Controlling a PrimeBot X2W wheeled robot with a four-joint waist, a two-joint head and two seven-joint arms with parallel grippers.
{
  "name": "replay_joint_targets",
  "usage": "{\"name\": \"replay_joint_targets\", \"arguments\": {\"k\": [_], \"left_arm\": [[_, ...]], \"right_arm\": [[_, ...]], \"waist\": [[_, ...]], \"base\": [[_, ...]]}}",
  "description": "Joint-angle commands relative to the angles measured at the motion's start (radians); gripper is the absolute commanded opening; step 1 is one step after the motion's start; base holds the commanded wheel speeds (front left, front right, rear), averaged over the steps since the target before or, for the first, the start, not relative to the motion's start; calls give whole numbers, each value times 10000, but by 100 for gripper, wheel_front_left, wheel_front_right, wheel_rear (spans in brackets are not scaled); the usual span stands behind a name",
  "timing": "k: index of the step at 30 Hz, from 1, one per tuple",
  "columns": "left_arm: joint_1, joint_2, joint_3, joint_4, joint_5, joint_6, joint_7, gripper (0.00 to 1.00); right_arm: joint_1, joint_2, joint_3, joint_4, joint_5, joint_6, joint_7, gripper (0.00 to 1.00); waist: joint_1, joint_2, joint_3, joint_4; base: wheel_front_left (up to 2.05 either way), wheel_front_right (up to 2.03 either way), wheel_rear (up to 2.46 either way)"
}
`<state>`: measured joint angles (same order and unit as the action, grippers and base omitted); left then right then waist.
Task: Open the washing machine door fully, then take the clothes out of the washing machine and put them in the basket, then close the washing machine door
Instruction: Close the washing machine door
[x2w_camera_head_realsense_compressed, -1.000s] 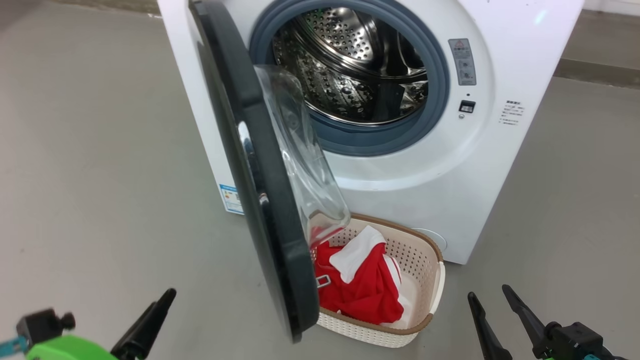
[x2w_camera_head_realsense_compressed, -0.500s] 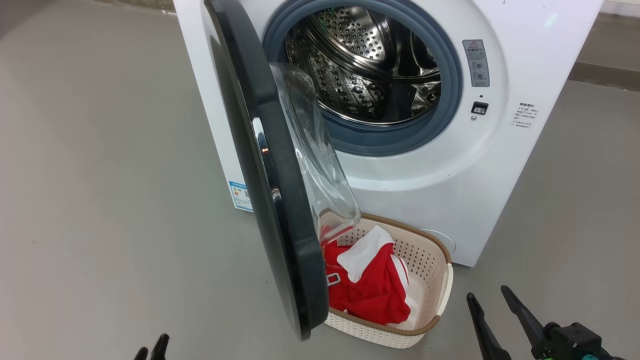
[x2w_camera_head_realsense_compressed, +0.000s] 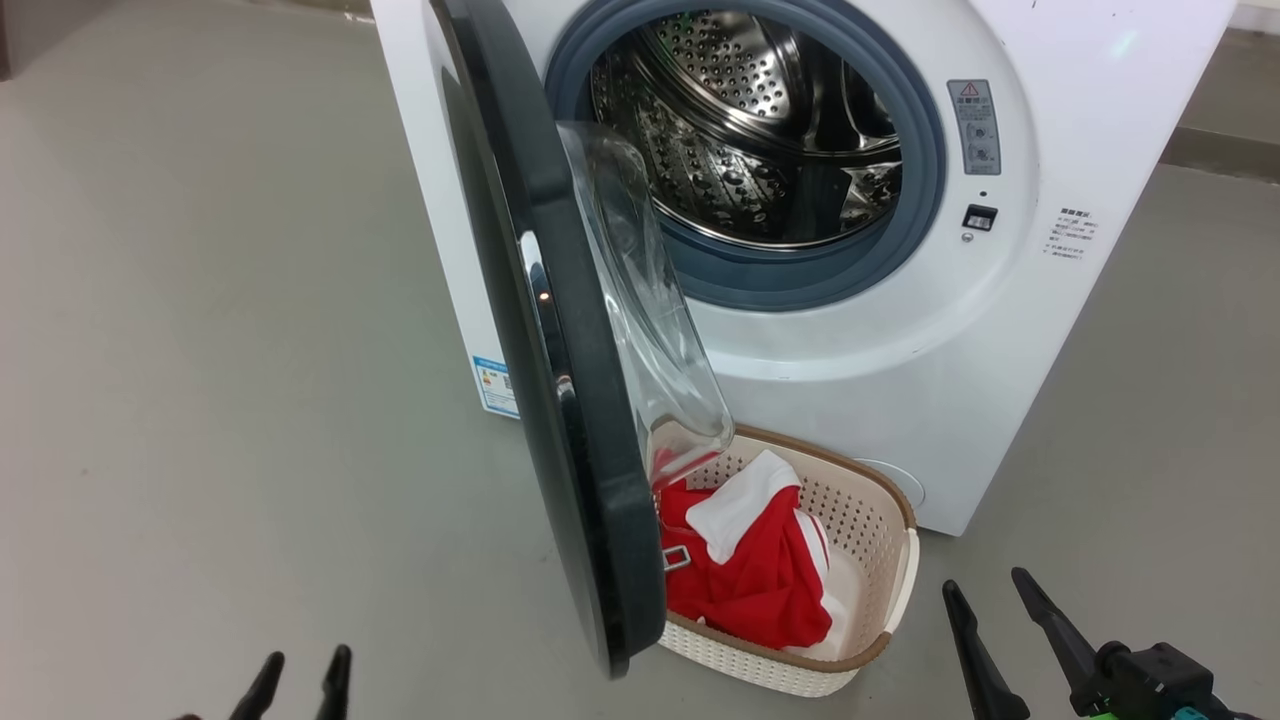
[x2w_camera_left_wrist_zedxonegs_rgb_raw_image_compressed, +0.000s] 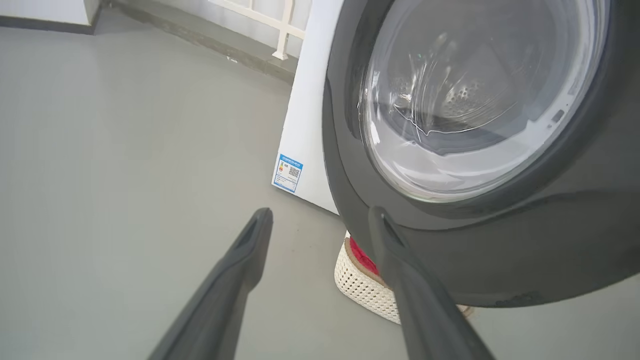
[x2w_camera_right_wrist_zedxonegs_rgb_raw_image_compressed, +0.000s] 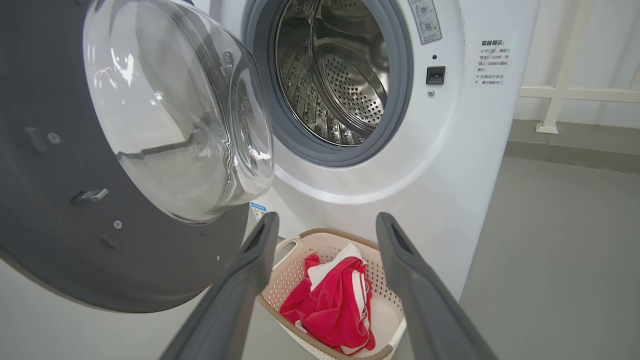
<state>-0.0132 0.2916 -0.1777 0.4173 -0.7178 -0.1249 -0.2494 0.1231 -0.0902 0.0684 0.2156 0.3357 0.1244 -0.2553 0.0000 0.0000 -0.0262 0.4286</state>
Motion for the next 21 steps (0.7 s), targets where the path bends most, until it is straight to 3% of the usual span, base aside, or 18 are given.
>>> {"name": "replay_joint_targets", "arguments": {"k": [1,6,10,21], "left_arm": [[-12,-51,662,-444,964,-58,-122,100],[459,-993,1763,-1203,3119,-58,-123,100],[759,-1527,2414,-1825,4185,-58,-123,100],[1143,-2286,3100,-2154,5208,-58,-123,100]], "right_arm": [[-303,-110,137,-254,41,63,-65,100],[-327,-87,125,-265,37,63,-65,100],[-339,-110,167,-254,28,63,-65,100],[-275,-104,165,-187,55,63,-65,100]], "waist": [[0,0,11,-3],[0,0,15,-35],[0,0,34,-93],[0,0,14,-205]], "base": [[0,0,0],[0,0,0],[0,0,0],[0,0,0]]}}
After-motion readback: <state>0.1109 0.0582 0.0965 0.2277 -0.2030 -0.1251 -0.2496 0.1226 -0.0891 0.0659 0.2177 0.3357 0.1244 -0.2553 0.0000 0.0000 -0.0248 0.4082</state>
